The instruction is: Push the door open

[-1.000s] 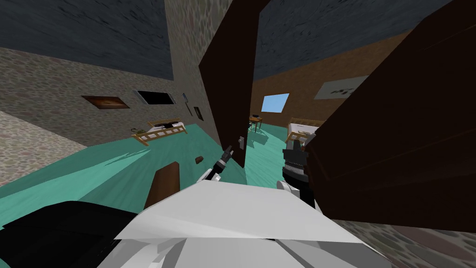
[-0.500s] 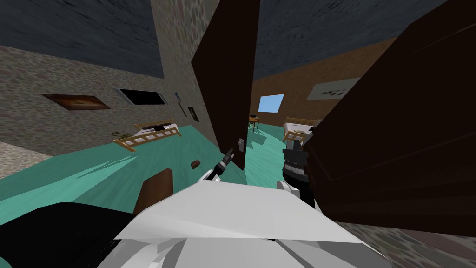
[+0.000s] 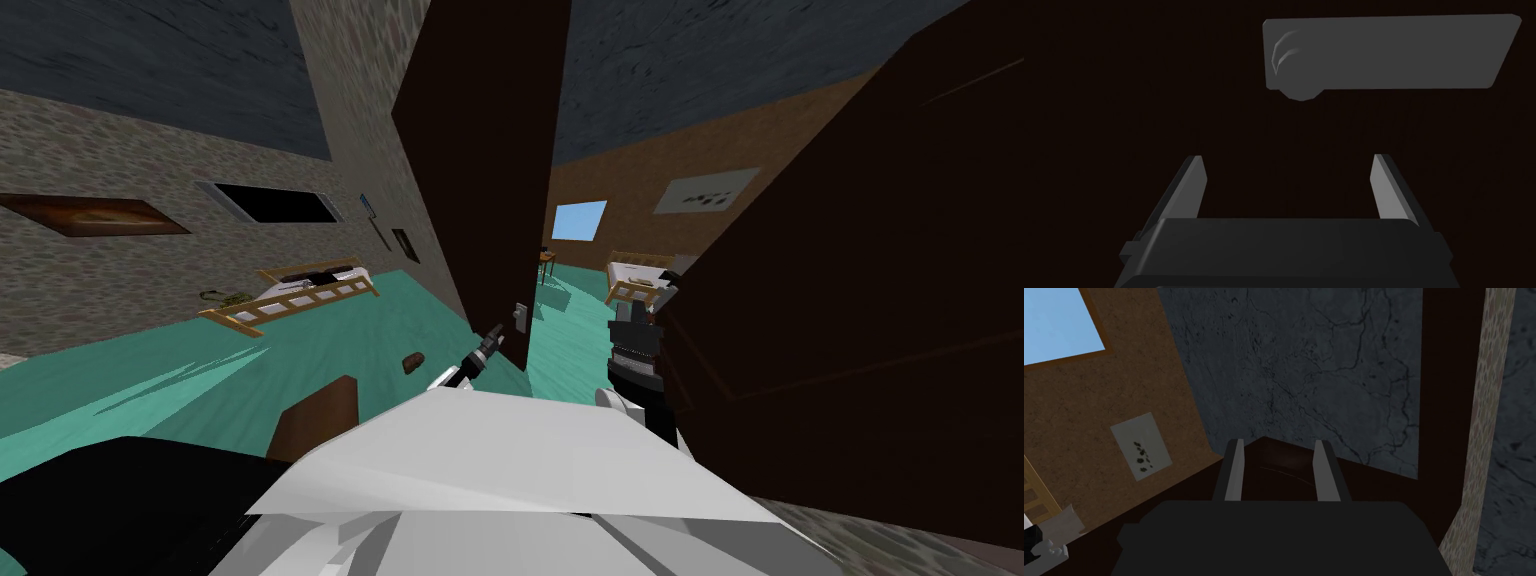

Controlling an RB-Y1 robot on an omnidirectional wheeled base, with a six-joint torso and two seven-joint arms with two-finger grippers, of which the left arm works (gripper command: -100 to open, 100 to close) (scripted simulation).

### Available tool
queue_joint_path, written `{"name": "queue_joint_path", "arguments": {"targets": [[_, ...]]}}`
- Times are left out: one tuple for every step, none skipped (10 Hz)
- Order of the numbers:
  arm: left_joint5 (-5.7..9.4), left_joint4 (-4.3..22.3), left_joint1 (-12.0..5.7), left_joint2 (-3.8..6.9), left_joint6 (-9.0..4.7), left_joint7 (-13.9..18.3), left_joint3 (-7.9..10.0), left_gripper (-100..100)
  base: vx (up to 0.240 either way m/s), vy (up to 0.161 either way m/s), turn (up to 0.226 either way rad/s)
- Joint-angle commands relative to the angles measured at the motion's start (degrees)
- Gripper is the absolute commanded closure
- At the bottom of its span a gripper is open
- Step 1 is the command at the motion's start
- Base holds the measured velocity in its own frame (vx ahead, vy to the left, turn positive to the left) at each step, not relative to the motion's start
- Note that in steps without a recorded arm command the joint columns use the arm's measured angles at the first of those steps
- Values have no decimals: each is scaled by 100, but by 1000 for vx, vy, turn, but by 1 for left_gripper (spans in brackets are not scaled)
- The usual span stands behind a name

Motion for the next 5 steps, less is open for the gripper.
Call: {"name": "queue_joint_path", "arguments": {"targets": [[4,111,-64,-77,2,-21,33,-100,130,-42,-70],[6,149,-86,-104,3,-29,45,-100,180,-82,-61],[9,235,-136,-163,5,-45,70,-100,178,-107,-48],[12,325,-188,-226,7,-62,97,-100,174,-109,-77],[15,411,-237,-286,9,-79,123,-100,181,-77,-70]]}}
